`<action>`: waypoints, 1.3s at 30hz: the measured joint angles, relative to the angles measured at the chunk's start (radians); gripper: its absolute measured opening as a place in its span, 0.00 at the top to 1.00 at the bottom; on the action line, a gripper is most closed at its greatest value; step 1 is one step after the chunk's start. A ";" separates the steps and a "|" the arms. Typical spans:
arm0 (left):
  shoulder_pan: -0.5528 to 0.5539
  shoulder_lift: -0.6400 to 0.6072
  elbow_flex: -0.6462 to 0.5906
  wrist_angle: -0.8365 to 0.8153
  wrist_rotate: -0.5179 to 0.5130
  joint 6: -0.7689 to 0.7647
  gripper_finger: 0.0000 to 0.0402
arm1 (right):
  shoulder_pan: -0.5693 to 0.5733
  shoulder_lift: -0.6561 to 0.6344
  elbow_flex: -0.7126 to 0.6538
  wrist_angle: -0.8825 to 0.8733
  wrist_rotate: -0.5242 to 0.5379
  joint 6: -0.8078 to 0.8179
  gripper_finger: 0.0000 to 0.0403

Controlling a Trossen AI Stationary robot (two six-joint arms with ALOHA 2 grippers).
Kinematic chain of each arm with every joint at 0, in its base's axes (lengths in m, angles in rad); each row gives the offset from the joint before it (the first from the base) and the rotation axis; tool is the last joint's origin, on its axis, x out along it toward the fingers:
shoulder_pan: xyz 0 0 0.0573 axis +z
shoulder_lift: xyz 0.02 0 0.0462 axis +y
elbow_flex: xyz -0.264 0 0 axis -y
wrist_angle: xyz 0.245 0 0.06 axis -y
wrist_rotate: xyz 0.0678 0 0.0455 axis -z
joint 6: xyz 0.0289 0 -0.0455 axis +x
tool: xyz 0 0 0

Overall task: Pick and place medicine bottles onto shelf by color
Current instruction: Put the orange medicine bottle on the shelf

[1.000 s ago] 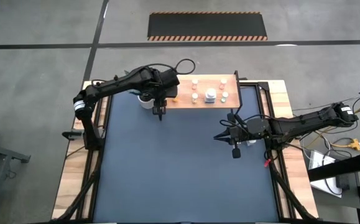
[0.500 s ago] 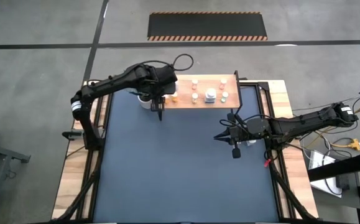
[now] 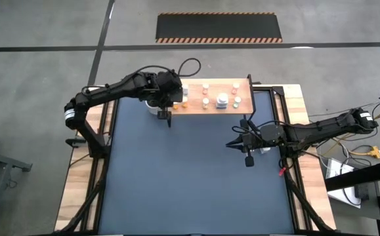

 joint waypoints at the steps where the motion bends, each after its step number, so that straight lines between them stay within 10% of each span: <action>1: 0.002 0.000 -0.017 0.012 0.000 0.000 0.95 | 0.000 0.000 0.000 -0.003 0.000 0.000 0.97; 39: 0.004 -0.016 -0.108 0.100 -0.060 0.007 0.96 | 0.000 0.000 0.000 -0.013 0.000 0.012 0.97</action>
